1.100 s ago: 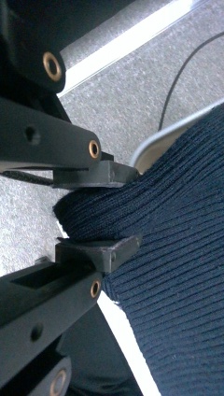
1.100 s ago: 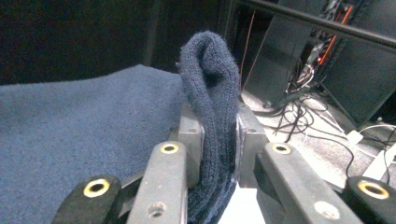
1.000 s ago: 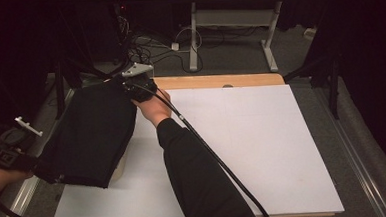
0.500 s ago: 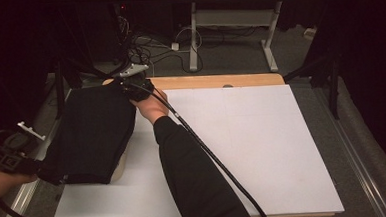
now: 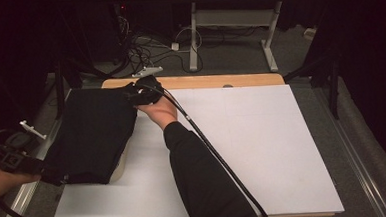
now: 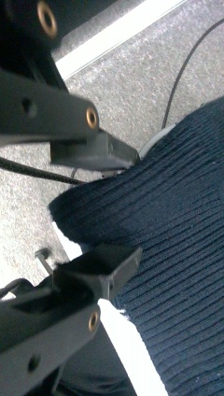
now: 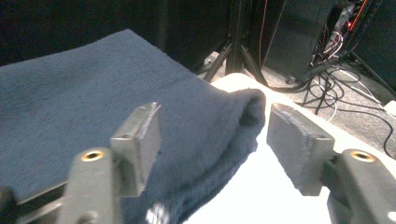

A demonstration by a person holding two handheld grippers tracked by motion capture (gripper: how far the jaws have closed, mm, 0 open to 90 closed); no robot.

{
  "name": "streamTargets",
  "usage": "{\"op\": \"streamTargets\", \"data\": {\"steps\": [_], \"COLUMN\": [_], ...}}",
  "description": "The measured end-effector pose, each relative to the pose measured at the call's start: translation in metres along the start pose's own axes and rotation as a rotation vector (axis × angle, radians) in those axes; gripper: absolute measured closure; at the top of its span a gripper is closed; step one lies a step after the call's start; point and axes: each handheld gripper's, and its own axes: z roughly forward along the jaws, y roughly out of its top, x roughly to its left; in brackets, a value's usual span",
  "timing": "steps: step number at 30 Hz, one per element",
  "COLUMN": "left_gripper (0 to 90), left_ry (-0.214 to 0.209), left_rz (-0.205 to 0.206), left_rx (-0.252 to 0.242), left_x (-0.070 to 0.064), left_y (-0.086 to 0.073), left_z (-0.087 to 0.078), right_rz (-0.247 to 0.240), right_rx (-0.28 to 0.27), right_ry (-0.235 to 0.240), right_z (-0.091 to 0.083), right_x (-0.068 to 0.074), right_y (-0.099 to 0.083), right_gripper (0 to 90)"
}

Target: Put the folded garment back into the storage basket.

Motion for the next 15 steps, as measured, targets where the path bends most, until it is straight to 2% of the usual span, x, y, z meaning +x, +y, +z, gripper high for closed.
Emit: {"op": "streamTargets", "data": {"steps": [6,11,15], "left_gripper": [42.0,41.9,40.8], "left_ry": [0.041,0.044,0.037], "left_rz": [-0.004,0.011,0.014], "left_rx": [-0.008,-0.021,-0.016], "left_x": [-0.005,-0.014,-0.02], "left_y": [0.011,0.021,0.029], "left_z": [-0.009,-0.014,-0.012], "right_rz": [-0.007,-0.027,-0.022], "right_rx": [-0.009,-0.013,-0.006], "right_ry": [0.023,0.033,0.037], "right_z": [-0.024,-0.042,-0.054], "right_x": [0.006,0.012,0.012], "right_y": [-0.02,-0.036,-0.05], "right_gripper": [21.4,14.2,1.8]}}
